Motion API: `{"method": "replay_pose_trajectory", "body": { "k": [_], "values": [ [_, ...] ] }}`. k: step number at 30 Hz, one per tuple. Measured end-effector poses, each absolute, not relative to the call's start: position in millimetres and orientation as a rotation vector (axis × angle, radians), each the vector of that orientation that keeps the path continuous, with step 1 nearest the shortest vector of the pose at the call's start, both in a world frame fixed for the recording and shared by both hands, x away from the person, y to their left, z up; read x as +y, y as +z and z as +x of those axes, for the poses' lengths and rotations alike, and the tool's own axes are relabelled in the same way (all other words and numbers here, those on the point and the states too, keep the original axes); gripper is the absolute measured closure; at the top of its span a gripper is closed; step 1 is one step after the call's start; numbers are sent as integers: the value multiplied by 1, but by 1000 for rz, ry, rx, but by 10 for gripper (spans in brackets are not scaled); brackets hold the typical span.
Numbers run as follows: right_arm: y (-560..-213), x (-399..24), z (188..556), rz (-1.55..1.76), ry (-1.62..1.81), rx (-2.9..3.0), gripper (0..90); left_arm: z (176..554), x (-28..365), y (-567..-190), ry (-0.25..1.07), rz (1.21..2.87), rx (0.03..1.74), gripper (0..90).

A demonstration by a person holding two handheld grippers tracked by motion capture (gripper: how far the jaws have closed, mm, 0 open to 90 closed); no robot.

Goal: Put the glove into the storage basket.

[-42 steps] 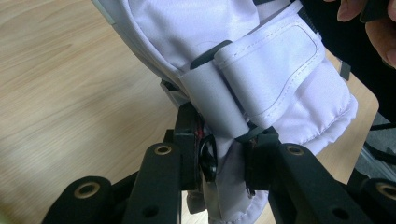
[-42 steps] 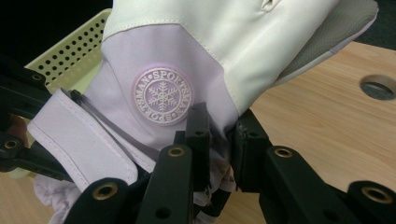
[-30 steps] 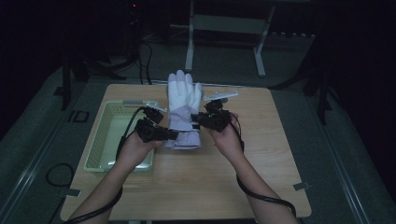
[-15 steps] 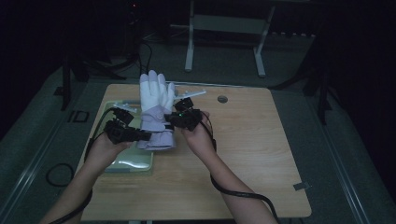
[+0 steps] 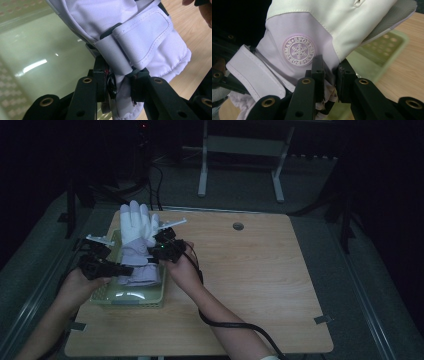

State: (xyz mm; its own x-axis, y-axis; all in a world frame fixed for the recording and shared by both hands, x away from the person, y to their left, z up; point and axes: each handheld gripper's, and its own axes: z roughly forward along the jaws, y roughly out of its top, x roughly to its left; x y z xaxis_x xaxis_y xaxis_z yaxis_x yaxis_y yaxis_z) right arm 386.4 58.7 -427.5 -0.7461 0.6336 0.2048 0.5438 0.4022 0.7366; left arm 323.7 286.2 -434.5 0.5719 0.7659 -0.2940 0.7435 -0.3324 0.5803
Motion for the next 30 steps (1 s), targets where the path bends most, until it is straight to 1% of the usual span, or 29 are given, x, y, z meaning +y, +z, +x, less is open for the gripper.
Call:
{"method": "replay_pose_trajectory", "body": {
  "k": [1,5,11,12,17,22,25,30],
  "values": [
    [-429,69,385,1060,1271,2544,787,325,295,-438,22,2108,1197,720],
    [-434,77,385,1068,1245,2551,788,328,303,-447,2,2113,1208,720],
    [-462,86,383,1069,1151,2589,788,330,302,-467,-50,2157,1250,718],
    [-470,88,382,1071,1125,2606,788,331,302,-477,-78,2175,1279,717],
    [-484,93,381,1076,1068,2636,789,332,301,-489,-99,2203,1311,716],
    [-503,104,377,1055,968,2673,788,336,302,-506,-185,2230,1396,716],
    [-507,108,375,1033,928,2674,789,338,302,-512,-213,2234,1432,714],
    [-511,115,373,1007,860,2677,778,341,299,-518,-218,2262,1457,710]
  ]
}}
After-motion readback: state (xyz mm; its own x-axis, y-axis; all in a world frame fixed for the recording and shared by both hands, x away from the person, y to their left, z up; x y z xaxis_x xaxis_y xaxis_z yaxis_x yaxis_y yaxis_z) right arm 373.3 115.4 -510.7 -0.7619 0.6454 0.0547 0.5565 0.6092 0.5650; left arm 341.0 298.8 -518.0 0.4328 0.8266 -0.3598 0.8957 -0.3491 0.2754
